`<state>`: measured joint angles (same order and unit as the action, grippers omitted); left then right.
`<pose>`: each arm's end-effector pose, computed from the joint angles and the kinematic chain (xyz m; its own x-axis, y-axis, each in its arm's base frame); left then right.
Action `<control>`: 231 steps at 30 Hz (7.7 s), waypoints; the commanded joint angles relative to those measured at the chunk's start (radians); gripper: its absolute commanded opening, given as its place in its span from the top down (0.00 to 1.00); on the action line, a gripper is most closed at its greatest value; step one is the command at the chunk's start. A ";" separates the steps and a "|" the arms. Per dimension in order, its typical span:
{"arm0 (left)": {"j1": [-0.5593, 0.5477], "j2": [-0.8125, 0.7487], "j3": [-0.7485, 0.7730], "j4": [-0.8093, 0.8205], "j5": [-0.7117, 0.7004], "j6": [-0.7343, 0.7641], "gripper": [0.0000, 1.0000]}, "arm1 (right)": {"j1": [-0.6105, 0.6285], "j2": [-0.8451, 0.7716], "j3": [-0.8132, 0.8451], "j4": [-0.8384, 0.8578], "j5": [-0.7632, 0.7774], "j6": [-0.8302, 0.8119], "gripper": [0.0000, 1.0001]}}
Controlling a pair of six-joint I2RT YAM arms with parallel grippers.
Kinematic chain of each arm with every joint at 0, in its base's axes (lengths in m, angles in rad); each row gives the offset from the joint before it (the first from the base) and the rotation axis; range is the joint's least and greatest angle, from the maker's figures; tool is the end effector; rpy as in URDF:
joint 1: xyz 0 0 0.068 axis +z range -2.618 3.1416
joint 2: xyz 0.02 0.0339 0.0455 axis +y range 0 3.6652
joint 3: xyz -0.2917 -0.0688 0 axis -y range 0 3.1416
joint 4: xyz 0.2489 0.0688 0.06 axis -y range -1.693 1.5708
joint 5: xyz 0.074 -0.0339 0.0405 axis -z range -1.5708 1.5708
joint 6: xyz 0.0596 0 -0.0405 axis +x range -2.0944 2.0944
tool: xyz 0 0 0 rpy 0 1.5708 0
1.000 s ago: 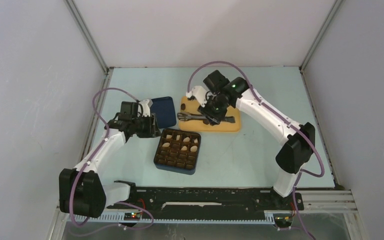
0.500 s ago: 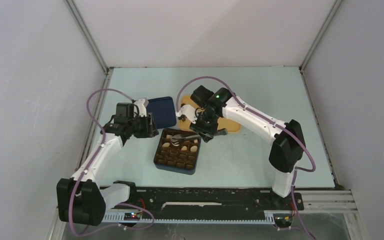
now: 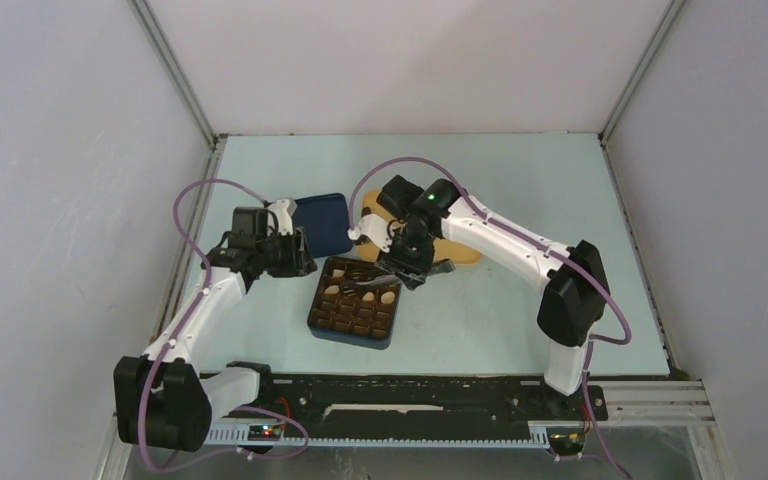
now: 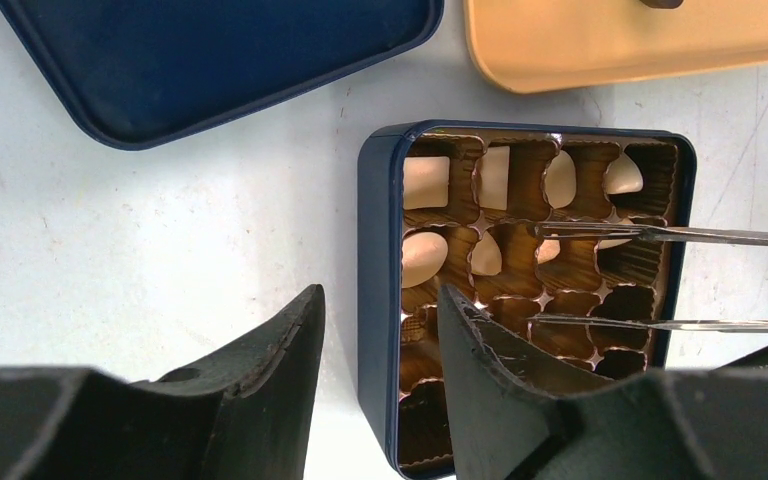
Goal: Pack the chocolate
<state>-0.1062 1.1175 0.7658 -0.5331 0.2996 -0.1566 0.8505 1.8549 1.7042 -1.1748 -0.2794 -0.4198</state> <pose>0.2264 -0.0418 0.2450 -0.8048 -0.0641 -0.5901 0.1637 0.9317 -0.3244 0.2441 0.3030 0.2881 -0.2718 -0.9037 -0.3308 -0.9609 0.2358 0.1453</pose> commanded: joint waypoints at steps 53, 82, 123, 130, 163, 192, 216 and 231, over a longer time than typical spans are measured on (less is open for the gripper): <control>0.006 -0.072 -0.042 0.064 0.044 0.037 0.45 | -0.221 -0.239 -0.159 0.122 0.160 -0.019 0.76; 0.074 -0.193 -0.065 0.060 0.012 0.058 0.39 | 0.125 0.053 0.129 0.001 -0.008 -0.025 0.73; 0.084 -0.213 -0.077 0.077 0.022 0.052 0.38 | -0.170 0.059 0.113 0.135 0.157 0.041 0.57; 0.091 -0.223 -0.083 0.081 0.022 0.050 0.38 | -0.177 0.120 0.132 0.133 0.137 0.038 0.57; 0.103 -0.230 -0.106 0.100 0.064 0.034 0.36 | -0.186 -0.118 -0.024 0.134 0.042 -0.018 0.82; 0.103 -0.289 -0.132 0.107 0.056 0.051 0.34 | 0.092 -0.085 -0.051 0.027 0.058 -0.118 0.66; 0.103 -0.296 -0.135 0.109 0.057 0.051 0.33 | -0.207 0.089 0.178 0.157 0.164 0.054 0.59; 0.103 -0.321 -0.145 0.107 0.056 0.054 0.33 | -0.243 0.326 0.358 0.112 0.129 0.071 0.56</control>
<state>-0.0124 0.8158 0.6491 -0.4503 0.3447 -0.1135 0.6075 2.1662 1.9812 -1.0607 -0.1463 -0.3660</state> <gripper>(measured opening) 0.668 0.436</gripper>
